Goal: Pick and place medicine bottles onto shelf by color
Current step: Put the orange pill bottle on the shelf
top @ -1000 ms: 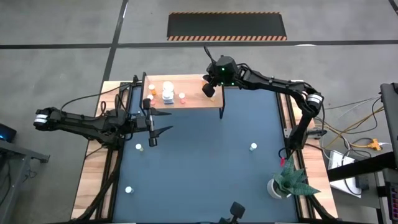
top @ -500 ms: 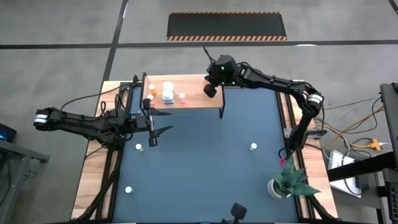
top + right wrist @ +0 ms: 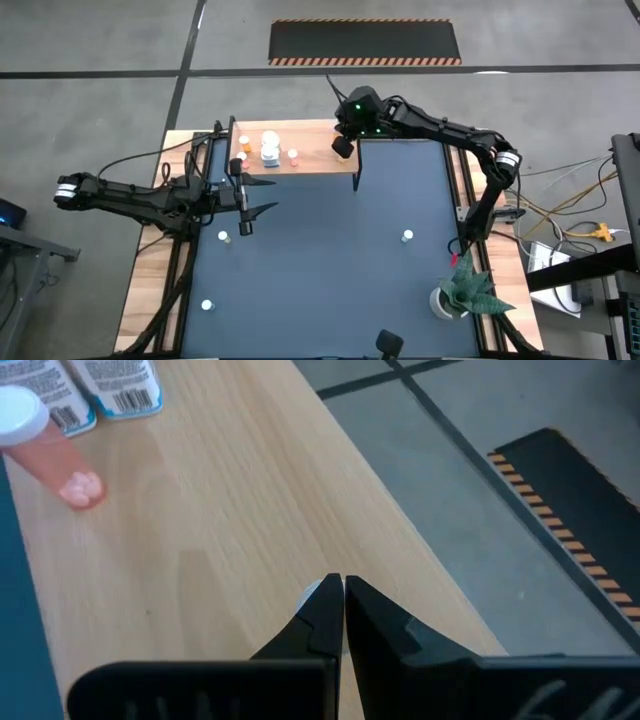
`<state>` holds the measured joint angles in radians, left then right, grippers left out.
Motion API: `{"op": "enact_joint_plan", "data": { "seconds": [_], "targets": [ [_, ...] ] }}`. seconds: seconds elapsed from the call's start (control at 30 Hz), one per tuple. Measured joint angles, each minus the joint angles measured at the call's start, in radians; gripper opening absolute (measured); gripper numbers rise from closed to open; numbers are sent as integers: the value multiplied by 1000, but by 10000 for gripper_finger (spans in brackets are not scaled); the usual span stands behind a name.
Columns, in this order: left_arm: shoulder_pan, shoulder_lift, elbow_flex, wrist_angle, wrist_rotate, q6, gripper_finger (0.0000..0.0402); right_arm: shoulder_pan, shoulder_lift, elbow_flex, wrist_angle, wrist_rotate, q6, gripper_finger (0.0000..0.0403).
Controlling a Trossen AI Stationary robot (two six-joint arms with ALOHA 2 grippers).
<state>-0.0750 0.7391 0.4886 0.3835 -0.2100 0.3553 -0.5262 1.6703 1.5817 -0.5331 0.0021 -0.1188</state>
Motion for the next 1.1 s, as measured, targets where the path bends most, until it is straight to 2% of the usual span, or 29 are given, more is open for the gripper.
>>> {"op": "enact_joint_plan", "data": {
  "seconds": [0.2, 1.1],
  "targets": [
    [0, 0, 0, 0, 0, 0, 212, 0, 1, 26, -47, 0, 3, 9],
    [1, 0, 0, 0, 0, 0, 212, 0, -4, 28, -63, 25, -8, 9]
  ]
}}
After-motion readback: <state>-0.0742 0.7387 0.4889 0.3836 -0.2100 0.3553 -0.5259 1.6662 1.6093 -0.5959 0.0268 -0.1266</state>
